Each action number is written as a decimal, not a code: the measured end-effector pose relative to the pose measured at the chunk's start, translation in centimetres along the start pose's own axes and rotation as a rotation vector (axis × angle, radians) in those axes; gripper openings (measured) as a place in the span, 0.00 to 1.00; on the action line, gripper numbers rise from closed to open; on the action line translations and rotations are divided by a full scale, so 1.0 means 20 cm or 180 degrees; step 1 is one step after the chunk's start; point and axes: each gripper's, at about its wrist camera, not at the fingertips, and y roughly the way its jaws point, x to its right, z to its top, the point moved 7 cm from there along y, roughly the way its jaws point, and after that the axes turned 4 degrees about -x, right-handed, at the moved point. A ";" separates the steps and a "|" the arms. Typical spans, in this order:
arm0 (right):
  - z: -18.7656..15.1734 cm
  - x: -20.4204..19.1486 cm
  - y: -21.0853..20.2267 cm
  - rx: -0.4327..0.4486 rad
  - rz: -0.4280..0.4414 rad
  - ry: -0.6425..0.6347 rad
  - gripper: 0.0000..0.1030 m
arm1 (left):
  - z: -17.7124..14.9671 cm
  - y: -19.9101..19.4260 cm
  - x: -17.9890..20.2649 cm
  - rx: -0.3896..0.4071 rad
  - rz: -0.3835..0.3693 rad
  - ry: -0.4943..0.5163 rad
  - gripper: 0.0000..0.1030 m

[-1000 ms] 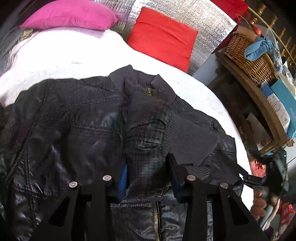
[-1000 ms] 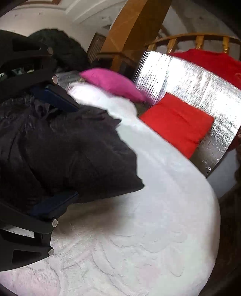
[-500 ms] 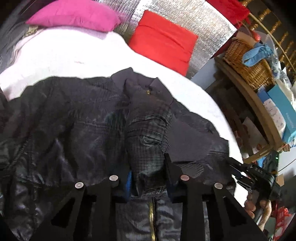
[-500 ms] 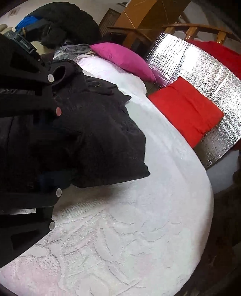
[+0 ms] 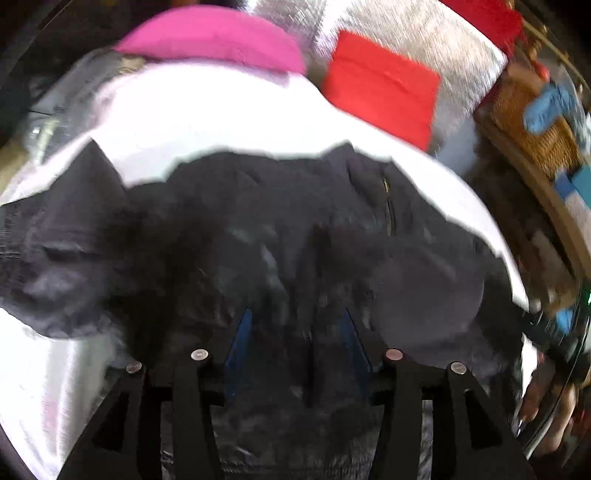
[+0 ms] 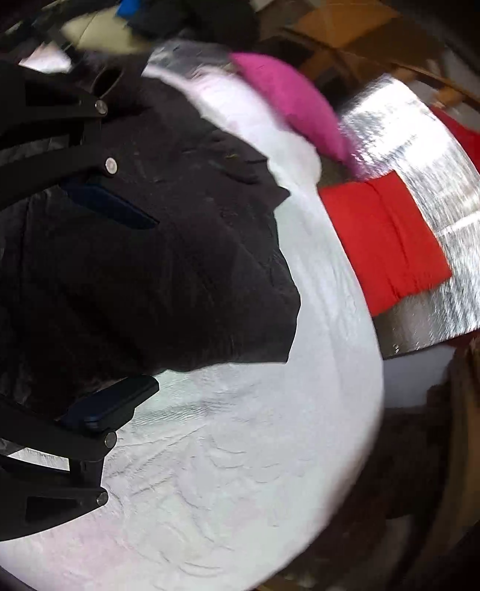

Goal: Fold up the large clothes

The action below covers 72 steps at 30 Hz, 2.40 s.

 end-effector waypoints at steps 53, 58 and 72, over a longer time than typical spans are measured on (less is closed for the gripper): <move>-0.03 -0.26 -0.41 0.1169 -0.0901 -0.0851 0.83 | 0.12 -0.07 0.20 0.0304 0.0527 0.0516 0.55; -0.09 -0.36 -0.48 0.1132 -0.0815 -0.1010 0.83 | 0.08 -0.05 0.24 0.0201 0.0534 0.0560 0.55; -0.14 -0.45 -0.45 0.1128 -0.0847 -0.1134 0.83 | -0.05 0.26 -0.04 -0.0564 0.1207 0.0468 0.56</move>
